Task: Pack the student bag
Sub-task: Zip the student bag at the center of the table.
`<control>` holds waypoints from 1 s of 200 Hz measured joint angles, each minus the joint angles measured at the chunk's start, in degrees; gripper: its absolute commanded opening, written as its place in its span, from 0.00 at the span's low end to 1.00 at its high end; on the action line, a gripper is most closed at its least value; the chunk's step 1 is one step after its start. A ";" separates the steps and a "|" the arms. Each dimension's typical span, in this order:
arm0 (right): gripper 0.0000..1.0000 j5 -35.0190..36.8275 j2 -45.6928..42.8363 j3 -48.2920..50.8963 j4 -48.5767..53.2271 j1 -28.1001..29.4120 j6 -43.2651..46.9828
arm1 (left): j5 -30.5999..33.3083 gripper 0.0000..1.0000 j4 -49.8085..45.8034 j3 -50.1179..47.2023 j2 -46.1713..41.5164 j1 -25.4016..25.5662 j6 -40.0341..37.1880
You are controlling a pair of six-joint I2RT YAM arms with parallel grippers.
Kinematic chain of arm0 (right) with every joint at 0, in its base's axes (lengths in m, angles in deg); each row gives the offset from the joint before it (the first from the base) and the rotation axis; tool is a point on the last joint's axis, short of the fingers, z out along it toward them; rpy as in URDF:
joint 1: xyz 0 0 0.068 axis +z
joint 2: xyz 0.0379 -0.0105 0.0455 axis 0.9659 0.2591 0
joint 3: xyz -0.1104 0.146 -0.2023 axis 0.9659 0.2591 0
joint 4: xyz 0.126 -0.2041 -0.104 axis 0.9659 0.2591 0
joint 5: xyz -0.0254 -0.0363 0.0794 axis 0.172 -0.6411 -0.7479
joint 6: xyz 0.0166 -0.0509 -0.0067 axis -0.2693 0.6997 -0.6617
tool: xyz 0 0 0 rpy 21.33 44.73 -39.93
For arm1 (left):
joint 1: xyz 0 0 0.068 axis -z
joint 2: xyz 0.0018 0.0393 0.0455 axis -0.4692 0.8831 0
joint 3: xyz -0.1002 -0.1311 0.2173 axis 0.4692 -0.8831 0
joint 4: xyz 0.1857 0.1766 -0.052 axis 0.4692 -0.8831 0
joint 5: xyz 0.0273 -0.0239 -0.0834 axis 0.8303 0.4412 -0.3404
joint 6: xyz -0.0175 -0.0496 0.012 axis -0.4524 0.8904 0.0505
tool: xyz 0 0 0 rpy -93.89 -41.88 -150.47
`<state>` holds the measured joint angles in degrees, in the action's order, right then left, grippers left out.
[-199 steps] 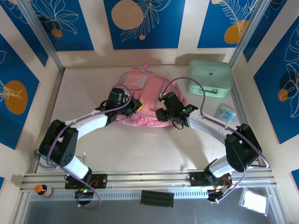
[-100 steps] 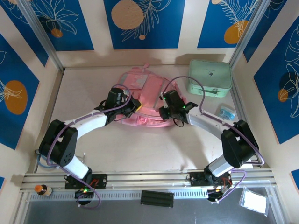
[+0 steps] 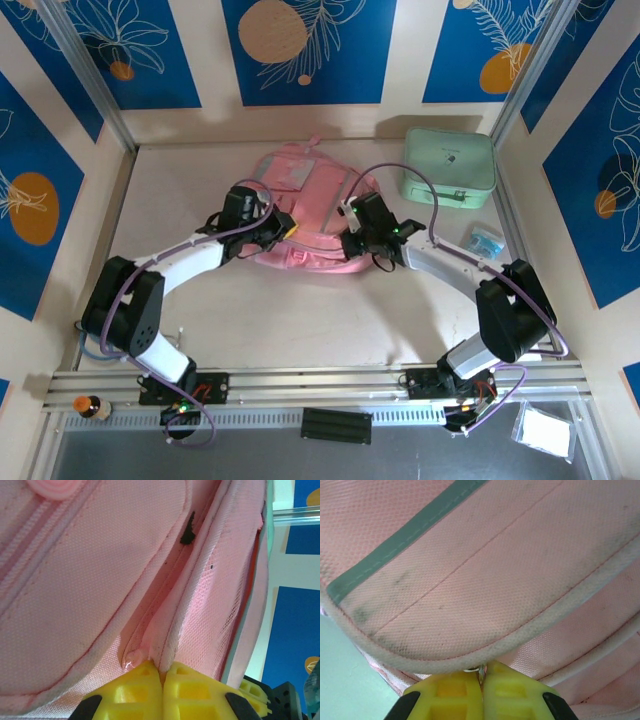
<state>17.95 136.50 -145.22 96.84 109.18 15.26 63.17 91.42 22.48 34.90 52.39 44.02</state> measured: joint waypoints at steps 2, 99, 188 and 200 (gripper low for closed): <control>0.00 -0.02 0.00 0.00 0.00 0.11 0.09 | -0.13 0.03 -0.17 0.02 0.00 -0.20 -0.15; 0.00 -1.77 12.15 -12.59 -1.11 12.02 1.42 | 11.06 0.61 -6.97 -9.49 -18.51 -6.16 -2.36; 0.00 -8.52 17.90 -18.64 -3.06 15.19 -2.10 | 8.26 0.46 -2.73 -13.66 -18.03 -6.16 3.45; 0.00 -8.55 17.90 -18.64 -3.06 15.19 -2.25 | 7.74 0.40 -2.14 -13.64 -16.85 -6.16 4.02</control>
<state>9.41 154.40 -163.87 93.78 124.37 13.01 70.91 89.28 8.84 18.05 46.22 48.04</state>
